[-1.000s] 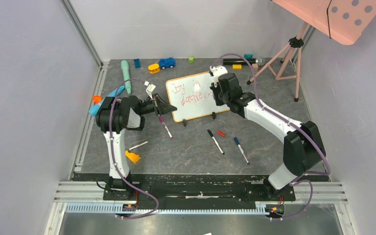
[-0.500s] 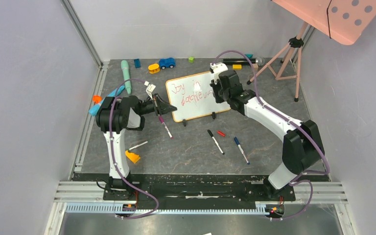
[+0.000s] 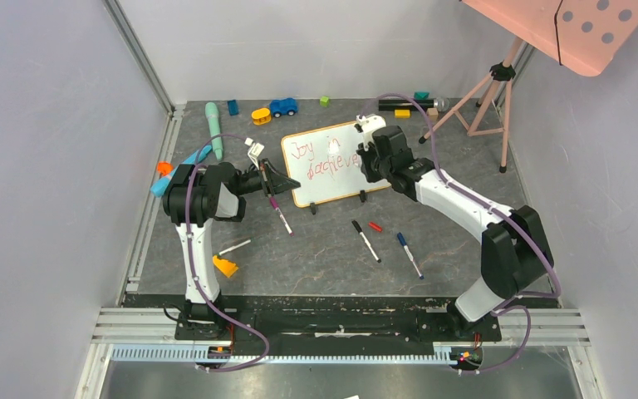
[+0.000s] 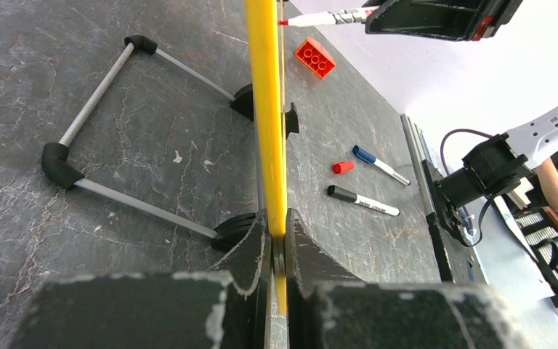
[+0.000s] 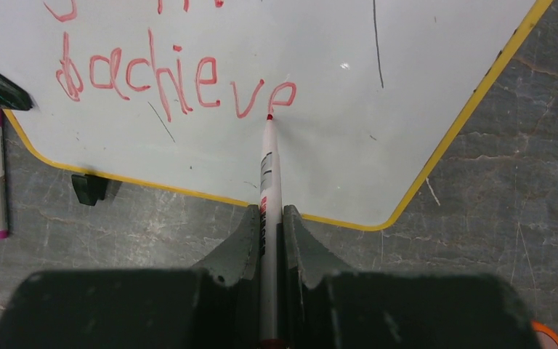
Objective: Write a sentence on the whiteboard
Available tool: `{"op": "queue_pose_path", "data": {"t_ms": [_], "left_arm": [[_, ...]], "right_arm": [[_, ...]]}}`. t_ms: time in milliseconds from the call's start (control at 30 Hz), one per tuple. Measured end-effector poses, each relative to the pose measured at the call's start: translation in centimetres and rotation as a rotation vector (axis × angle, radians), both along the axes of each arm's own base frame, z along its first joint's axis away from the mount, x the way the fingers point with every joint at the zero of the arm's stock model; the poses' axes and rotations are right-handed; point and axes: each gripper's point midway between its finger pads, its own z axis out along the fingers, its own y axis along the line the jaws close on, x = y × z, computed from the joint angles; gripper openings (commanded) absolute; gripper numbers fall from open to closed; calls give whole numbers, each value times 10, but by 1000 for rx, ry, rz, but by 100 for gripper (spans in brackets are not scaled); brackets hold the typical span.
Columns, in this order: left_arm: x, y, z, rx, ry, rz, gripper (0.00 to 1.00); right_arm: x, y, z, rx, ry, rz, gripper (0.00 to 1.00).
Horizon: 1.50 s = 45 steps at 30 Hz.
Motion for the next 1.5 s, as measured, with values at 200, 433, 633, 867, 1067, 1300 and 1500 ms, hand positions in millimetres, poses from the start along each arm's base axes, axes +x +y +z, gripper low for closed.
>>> {"op": "queue_pose_path", "data": {"t_ms": [200, 433, 633, 867, 1067, 1300, 1500], "left_arm": [[0, 0, 0, 0, 0, 0, 2], [0, 0, 0, 0, -1, 0, 2], [0, 0, 0, 0, 0, 0, 2], [0, 0, 0, 0, 0, 1, 2], [0, 0, 0, 0, 0, 0, 2], [0, 0, 0, 0, 0, 0, 2], [0, 0, 0, 0, 0, 0, 2]], "right_arm": [[-5, -5, -7, -13, 12, -8, 0], [-4, -9, -6, -24, 6, -24, 0], [-7, -9, -3, -22, 7, -20, 0], [-11, -12, 17, -9, -29, -17, 0], [-7, -14, 23, -21, -46, -21, 0], [4, -12, 26, -21, -60, -35, 0], [6, -12, 16, -34, -41, -36, 0]]}}
